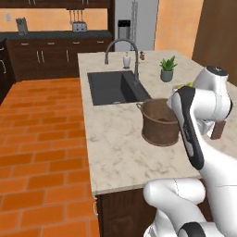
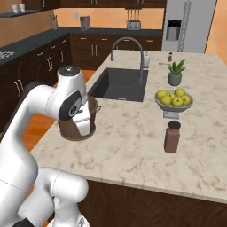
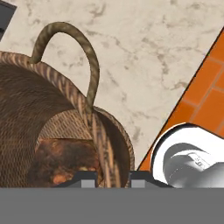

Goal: Open the cabinet, pick up the bread from the cabinet and place it in the basket. Then move the basket to the dining counter.

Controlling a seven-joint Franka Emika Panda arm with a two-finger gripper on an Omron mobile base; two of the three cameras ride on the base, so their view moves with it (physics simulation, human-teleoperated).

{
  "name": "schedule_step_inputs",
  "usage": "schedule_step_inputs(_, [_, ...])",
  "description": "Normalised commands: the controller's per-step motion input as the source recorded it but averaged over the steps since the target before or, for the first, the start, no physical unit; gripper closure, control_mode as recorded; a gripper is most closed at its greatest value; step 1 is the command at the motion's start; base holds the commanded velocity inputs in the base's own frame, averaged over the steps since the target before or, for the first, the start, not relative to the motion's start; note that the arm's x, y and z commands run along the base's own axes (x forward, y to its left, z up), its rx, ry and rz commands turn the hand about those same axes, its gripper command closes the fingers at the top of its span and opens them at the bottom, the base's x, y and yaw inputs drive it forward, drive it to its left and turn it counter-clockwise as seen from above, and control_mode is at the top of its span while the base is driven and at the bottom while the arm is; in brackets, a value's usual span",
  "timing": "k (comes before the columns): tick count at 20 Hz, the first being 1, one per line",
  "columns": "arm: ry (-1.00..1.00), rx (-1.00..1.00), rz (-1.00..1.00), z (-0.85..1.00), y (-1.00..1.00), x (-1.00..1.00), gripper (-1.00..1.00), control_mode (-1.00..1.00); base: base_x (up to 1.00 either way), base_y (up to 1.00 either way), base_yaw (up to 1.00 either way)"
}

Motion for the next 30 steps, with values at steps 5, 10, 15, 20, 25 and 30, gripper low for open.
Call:
schedule_step_inputs(5, [0.02, 0.0, -0.07, -1.0, 0.0, 0.51, 1.0, -1.0, 0.0, 0.0, 0.0])
schedule_step_inputs(10, [0.03, 0.02, -0.08, -0.9, 0.0, 0.06, 1.0, -1.0, 0.0, 0.0, 0.0])
schedule_step_inputs(15, [0.0, 0.08, -0.05, -0.59, 0.0, 0.0, 1.0, -1.0, 0.0, 0.0, 0.0])
schedule_step_inputs(20, [0.0, 0.0, 0.0, -0.17, 0.04, 0.03, -1.0, -1.0, 0.0, 0.0, 0.0])
schedule_step_inputs(25, [0.01, 0.0, 0.0, 0.0, 0.0, 0.04, -1.0, -1.0, 0.0, 0.0, 0.0])
schedule_step_inputs(30, [0.02, -0.02, -0.01, 0.14, 0.02, 0.0, -1.0, -1.0, 0.0, 0.0, 0.0])
